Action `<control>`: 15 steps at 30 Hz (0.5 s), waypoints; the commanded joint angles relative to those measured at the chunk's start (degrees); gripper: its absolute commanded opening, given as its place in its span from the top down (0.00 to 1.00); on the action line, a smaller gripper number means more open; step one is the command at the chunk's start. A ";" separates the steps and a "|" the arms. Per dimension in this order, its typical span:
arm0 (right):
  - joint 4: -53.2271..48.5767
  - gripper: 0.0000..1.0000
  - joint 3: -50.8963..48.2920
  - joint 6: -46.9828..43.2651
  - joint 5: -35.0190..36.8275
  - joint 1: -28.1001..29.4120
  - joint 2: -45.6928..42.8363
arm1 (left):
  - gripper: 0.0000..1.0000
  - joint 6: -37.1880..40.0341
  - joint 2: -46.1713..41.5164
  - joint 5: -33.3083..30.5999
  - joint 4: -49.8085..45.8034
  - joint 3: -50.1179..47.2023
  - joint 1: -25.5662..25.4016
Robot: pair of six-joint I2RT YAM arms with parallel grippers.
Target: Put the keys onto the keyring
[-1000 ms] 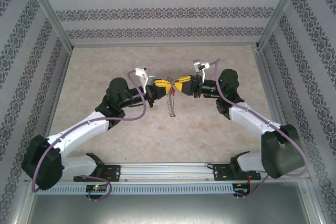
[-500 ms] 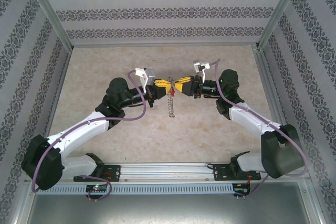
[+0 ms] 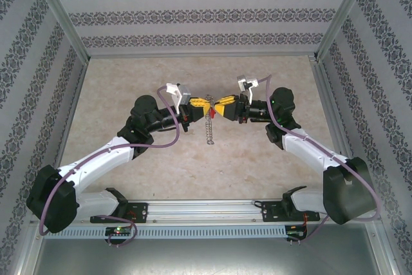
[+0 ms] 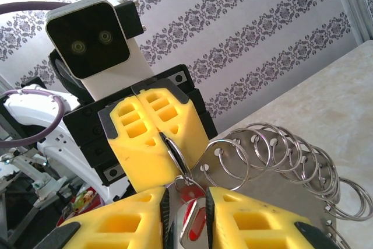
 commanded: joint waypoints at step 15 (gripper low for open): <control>2.48 0.83 1.52 -0.82 -1.17 1.56 2.33 | 1.00 -1.00 0.05 1.57 3.63 0.95 -0.66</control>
